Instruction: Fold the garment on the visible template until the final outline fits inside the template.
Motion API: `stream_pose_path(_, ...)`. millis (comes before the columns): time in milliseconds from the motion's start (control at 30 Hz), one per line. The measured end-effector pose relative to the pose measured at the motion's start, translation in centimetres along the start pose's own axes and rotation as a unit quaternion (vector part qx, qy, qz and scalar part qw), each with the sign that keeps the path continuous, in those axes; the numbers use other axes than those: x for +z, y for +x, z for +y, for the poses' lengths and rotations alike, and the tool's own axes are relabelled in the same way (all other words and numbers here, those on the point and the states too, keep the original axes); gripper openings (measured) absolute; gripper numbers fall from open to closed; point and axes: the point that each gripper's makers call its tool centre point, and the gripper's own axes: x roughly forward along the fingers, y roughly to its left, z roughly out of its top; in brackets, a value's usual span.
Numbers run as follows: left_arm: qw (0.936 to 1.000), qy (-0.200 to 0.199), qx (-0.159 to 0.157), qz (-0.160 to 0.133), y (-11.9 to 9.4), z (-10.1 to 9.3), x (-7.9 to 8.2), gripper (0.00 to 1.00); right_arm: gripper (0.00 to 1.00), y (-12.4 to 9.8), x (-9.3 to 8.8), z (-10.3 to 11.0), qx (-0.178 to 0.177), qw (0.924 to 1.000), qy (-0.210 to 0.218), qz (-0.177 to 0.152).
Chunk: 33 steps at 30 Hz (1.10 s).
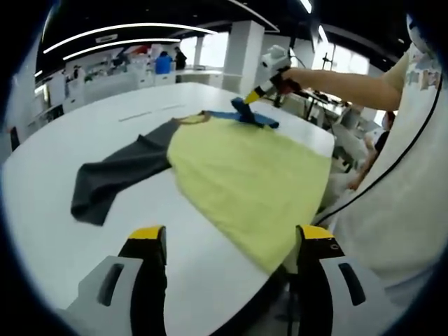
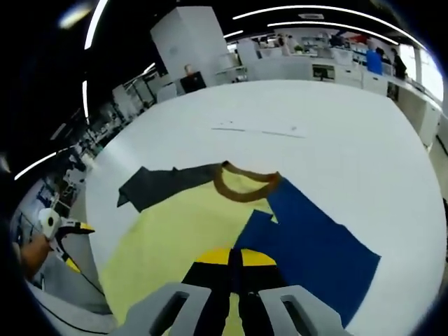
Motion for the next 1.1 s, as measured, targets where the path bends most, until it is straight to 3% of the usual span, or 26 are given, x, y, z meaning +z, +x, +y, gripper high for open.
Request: stream_pose_path(1100,1.0000,-0.007,0.007,0.000,-0.8,0.9,-0.5,0.71,0.00,6.7,2.8,7.9,0.055,0.9974,-0.040,0.023)
